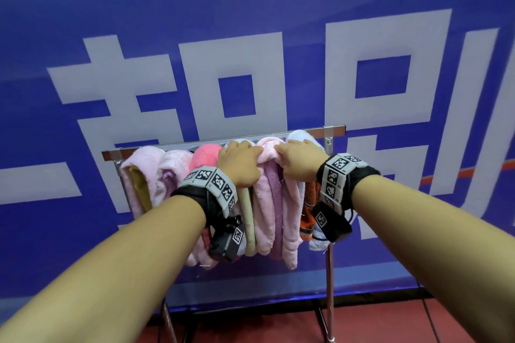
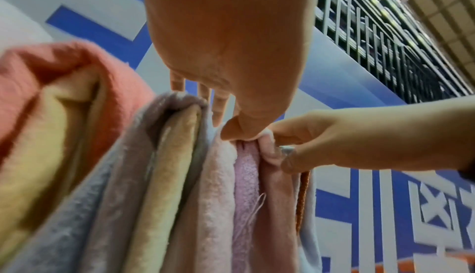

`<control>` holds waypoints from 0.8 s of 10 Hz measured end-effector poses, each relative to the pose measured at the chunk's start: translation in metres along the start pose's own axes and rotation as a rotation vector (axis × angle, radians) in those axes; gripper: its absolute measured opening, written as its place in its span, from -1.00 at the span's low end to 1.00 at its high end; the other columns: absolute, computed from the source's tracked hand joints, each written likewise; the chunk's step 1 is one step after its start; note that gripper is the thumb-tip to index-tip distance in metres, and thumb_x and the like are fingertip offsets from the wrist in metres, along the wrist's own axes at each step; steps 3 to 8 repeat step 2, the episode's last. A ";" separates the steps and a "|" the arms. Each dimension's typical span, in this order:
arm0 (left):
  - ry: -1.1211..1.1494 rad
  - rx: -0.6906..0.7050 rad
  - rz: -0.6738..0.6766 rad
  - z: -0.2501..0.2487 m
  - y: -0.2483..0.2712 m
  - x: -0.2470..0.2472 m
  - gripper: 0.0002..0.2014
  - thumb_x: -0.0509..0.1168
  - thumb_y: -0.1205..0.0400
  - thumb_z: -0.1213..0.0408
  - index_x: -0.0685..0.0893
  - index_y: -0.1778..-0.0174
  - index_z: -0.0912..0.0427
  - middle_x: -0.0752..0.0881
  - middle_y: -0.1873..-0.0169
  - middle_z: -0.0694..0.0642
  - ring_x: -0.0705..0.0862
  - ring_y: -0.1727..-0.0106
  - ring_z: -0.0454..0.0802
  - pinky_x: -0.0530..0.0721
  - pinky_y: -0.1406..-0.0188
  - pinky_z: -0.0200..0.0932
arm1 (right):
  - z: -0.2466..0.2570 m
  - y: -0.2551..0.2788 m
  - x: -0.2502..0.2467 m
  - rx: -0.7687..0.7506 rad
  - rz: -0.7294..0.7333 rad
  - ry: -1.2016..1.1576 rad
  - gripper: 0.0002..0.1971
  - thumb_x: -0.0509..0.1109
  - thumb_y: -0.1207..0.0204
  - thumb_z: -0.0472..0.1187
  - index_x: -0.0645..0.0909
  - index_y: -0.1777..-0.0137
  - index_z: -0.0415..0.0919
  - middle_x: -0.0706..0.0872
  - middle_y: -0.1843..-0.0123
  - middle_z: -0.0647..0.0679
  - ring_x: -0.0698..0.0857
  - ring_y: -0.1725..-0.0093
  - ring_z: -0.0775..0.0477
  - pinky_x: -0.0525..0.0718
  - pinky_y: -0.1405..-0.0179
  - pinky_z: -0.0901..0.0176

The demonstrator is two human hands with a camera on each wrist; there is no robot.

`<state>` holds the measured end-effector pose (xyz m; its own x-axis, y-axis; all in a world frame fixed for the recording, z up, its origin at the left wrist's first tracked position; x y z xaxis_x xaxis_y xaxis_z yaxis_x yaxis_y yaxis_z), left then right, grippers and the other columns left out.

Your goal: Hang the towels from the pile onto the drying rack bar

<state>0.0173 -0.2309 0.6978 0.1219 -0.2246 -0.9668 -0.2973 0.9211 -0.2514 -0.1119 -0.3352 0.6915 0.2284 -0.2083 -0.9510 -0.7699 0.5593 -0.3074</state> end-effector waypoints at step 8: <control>0.098 -0.058 -0.061 0.008 0.039 -0.028 -0.38 0.22 -0.55 0.26 0.41 -0.57 -0.21 0.45 -0.50 0.03 0.31 -0.53 0.20 0.36 -0.44 0.21 | 0.011 0.030 -0.014 0.031 -0.033 -0.200 -0.49 0.32 -0.38 -0.08 0.49 -0.38 0.09 0.66 -0.24 -0.06 0.56 -0.30 -0.17 0.58 -0.24 -0.18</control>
Point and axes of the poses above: each hand's wrist, its own y-axis away from the middle knuckle, its own x-axis out of the palm, z = x × y, the point moved 1 cm from there along -y, towards the middle knuckle
